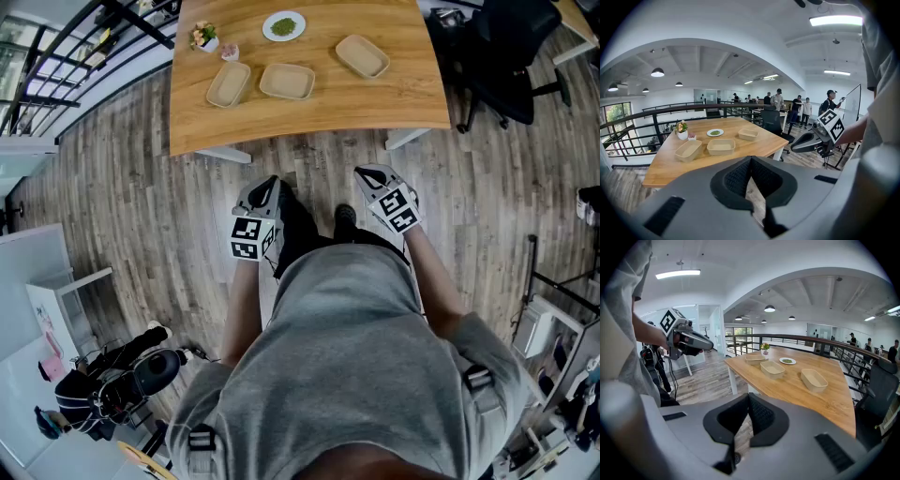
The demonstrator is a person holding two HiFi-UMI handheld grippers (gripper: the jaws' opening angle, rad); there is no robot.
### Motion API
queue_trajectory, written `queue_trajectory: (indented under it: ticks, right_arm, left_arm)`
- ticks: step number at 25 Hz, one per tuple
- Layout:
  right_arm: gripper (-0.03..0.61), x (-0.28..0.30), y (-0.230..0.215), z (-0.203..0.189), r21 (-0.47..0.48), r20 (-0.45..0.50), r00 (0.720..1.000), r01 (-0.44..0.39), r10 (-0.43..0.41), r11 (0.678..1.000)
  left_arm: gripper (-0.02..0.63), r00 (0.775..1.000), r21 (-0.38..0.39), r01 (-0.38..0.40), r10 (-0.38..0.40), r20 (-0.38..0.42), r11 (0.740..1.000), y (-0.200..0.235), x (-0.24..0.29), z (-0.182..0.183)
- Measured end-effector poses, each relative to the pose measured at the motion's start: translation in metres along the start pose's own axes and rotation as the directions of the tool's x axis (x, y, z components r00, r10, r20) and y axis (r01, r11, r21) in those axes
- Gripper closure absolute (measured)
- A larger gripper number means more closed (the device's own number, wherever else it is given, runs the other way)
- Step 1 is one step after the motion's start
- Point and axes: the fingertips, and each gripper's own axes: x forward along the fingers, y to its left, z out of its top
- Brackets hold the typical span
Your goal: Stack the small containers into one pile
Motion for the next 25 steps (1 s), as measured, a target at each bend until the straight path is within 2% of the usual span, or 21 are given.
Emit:
queue_trajectory:
  ticks: [8,20,23,25]
  right_arm:
    - [0.572,-0.017,0.003,-0.006,0.0,0.005,1.0,-0.011,0.011,1.0]
    - [0.571,-0.01,-0.001,0.004,-0.014,0.027,1.0,-0.011,0.012,1.0]
    - [0.549,-0.008,-0.001,0.005,-0.006,0.037,0.999,-0.014,0.014,1.0]
    - [0.507,-0.007,-0.001,0.009,0.012,0.059,0.998,-0.019,0.018,1.0]
  left_arm:
    - [0.594,1.0,-0.006,0.012,-0.012,0.009,1.0,-0.018,-0.003,-0.001]
    - [0.591,0.999,-0.033,-0.028,0.029,0.029,0.999,-0.009,-0.01,-0.001]
    - [0.589,0.999,-0.043,-0.03,0.032,0.042,0.999,-0.005,-0.014,0.0]
    - [0.556,0.998,-0.05,-0.03,0.032,0.045,0.998,-0.003,-0.015,0.0]
